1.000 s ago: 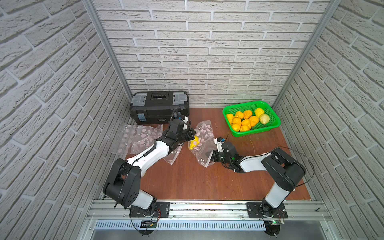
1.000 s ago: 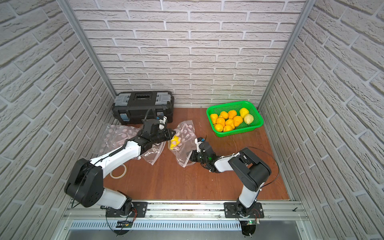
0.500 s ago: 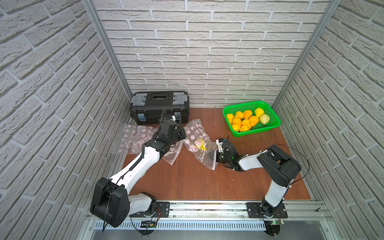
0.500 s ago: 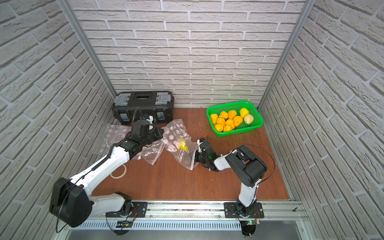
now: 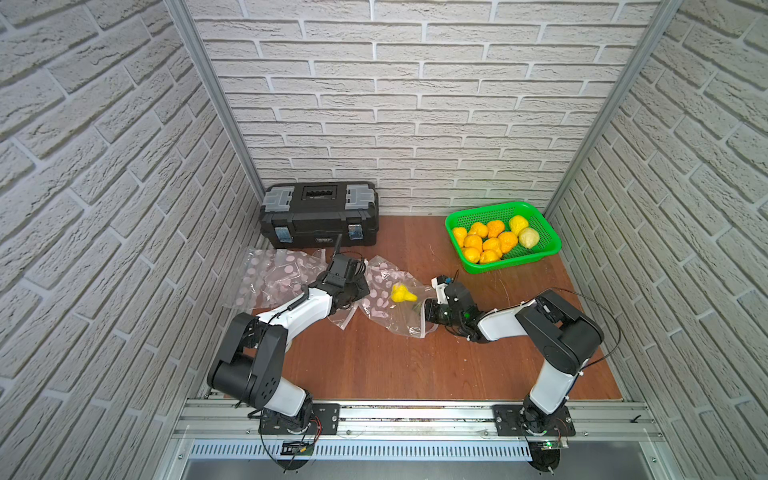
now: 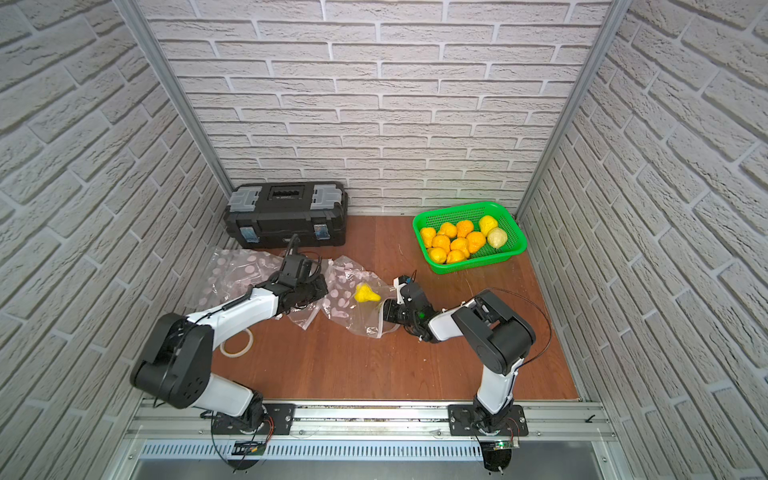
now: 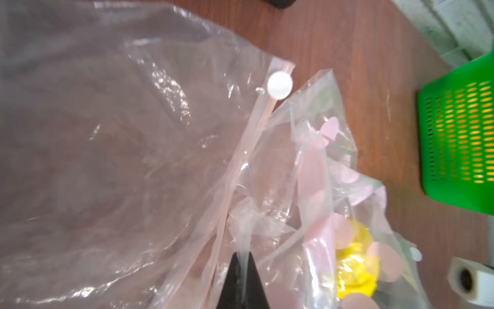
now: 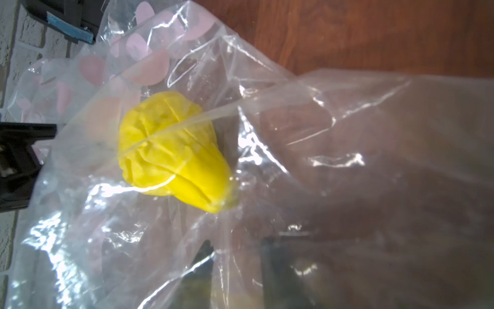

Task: Open the zip-top bag and take out the pear
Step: Pick up the pear from the zipper food storage bag.

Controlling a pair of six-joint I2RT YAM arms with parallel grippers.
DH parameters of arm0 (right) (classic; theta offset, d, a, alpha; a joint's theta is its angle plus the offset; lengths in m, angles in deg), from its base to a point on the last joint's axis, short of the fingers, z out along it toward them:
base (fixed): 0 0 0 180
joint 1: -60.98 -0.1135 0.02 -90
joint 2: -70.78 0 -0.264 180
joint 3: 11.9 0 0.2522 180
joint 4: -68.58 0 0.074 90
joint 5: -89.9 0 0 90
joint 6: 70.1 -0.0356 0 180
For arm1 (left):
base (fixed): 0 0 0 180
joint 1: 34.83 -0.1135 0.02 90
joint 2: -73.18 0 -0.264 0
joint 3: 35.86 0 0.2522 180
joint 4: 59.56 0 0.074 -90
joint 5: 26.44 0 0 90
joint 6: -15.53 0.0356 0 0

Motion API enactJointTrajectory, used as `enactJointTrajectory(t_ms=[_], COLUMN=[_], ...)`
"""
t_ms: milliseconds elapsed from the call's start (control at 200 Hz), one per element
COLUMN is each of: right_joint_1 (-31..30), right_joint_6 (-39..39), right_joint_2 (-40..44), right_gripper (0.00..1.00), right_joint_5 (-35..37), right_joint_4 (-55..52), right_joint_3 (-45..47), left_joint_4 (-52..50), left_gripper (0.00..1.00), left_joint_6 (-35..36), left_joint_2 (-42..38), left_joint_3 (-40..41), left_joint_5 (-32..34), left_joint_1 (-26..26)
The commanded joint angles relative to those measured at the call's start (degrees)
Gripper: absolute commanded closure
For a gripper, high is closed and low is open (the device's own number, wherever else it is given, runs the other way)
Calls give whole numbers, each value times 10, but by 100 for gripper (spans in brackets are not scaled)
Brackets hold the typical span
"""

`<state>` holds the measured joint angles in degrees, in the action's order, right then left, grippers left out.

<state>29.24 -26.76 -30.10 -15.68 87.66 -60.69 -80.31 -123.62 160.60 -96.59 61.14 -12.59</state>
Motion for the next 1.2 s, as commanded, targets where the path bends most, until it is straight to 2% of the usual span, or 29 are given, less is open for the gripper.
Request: enactJointTrajectory(t_ms=[0, 195, 445, 560, 725, 875, 1055, 1195], right_joint_1=[-6, -14, -18, -18, -18, -18, -16, -13], right_joint_6=[55, 145, 290, 358, 402, 424, 420, 413], right_joint_2=[46, 57, 42, 13, -27, -78, -138, -144], right_gripper=[58, 46, 43, 37, 28, 20, 22, 39], right_joint_5=[6, -13, 8, 35, 94, 82, 69, 48], right_joint_4=[-39, -38, -96, -168, -227, -262, -271, -293], right_joint_3=[7, -25, -89, -146, -198, -254, -310, -330], left_joint_4=[42, 51, 16, 7, -2, -9, -10, -5], left_gripper=[100, 100, 100, 100, 100, 100, 100, 100], left_joint_6=[8, 20, 51, 58, 68, 74, 78, 78], left_joint_2=[18, 29, 39, 41, 44, 47, 45, 49], left_joint_3=[-1, -7, -33, -39, -46, -51, -51, -52], left_joint_5=[-15, -43, -74, -84, -91, -94, -101, -102], left_joint_1=[1, 1, 1, 1, 1, 0, -2, -3])
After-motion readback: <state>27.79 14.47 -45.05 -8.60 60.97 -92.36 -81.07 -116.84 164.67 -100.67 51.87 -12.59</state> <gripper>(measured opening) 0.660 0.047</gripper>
